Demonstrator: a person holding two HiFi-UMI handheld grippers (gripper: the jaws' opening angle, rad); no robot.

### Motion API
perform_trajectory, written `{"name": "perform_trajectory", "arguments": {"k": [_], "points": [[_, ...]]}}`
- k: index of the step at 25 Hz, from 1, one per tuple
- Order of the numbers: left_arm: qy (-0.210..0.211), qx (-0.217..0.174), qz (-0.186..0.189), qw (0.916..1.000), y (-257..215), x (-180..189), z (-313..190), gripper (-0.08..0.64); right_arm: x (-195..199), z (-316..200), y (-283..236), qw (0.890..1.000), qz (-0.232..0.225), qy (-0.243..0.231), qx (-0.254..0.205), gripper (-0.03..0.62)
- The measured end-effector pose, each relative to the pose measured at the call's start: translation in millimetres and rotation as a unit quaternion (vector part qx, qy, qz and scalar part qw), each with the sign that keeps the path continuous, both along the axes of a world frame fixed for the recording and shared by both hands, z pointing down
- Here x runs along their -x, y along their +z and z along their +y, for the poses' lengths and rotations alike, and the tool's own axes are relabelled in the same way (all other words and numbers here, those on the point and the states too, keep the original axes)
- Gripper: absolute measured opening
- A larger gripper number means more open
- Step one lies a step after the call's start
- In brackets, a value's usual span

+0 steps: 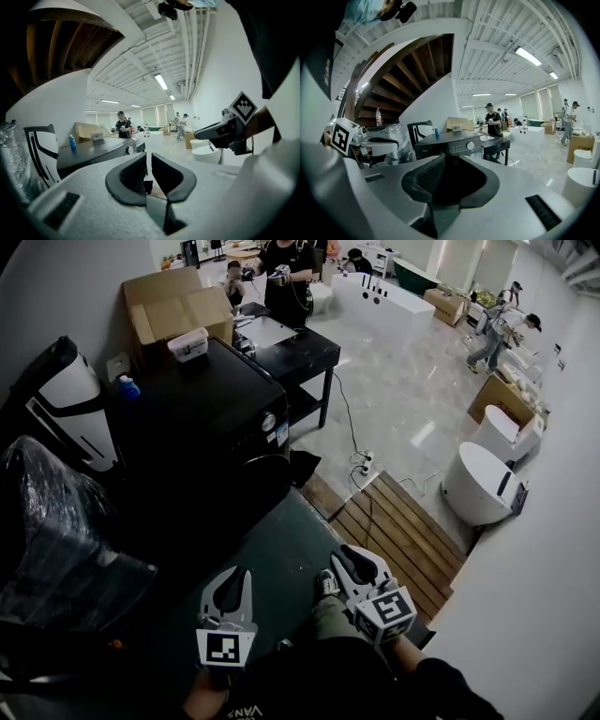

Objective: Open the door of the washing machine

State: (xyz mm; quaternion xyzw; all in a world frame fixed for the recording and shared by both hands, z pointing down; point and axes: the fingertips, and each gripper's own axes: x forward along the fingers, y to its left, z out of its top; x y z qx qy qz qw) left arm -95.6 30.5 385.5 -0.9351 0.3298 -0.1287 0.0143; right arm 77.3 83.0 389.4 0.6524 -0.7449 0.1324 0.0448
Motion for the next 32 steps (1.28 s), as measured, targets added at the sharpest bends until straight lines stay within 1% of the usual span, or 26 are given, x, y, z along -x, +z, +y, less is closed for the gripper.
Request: {"name": "perform_trajectory", "arguments": {"k": [1,2,3,4,6,8,10,14,18,22,25,29,32], "points": [[-0.004,0.004,-0.001,1.0,1.9,-10.4,-9.0,0.032,-9.1,-11.3,1.9,1.0,0.001,-0.008,0.002,0.1],[-0.008,0.01,-0.002,0.9999,4.1,-21.2,-18.1,0.065,-18.0,-23.1,3.0,1.0,0.003,-0.019,0.005,0.113],[-0.012,0.016,-0.005,0.9998,6.7,-32.4,-27.5,0.117,-27.8,-35.0,4.3,0.999,0.01,-0.029,0.009,0.125],[-0.017,0.02,-0.008,0.9996,9.0,-43.6,-37.2,0.144,-38.0,-46.8,6.0,0.999,0.018,-0.04,0.013,0.126],[-0.031,0.023,-0.016,0.9991,12.1,-64.5,-57.1,0.152,-55.7,-69.4,9.7,0.997,0.022,-0.065,0.024,0.137],[-0.046,0.027,-0.025,0.9983,16.3,-81.6,-76.5,0.169,-69.1,-91.5,13.4,0.995,0.019,-0.094,0.032,0.171],[-0.063,0.031,-0.039,0.9968,23.6,-95.7,-94.5,0.184,-81.6,-113.3,17.0,0.992,0.024,-0.12,0.04,0.191],[-0.087,0.03,-0.077,0.9929,41.4,-117.6,-127.3,0.2,-103.6,-148.7,29.5,0.984,0.038,-0.167,0.057,0.212],[-0.089,0.024,-0.123,0.9881,61.0,-132.1,-155.9,0.207,-119.8,-182.1,49.9,0.975,0.06,-0.2,0.079,0.226],[-0.085,0.035,-0.159,0.983,86.8,-132.6,-181.8,0.207,-121.3,-212.2,74.3,0.968,0.081,-0.216,0.1,0.23],[-0.067,0.04,-0.178,0.981,108.2,-135.4,-204.0,0.207,-119.8,-232.4,97.0,0.965,0.083,-0.217,0.12,0.23],[-0.043,0.031,-0.204,0.9776,129.6,-132.5,-239.9,0.209,-112.5,-267.0,120.5,0.967,0.082,-0.202,0.134,0.235],[-0.027,0.031,-0.224,0.9737,144.8,-128.6,-266.1,0.207,-102.1,-292.1,141.1,0.966,0.094,-0.199,0.135,0.236]]}}
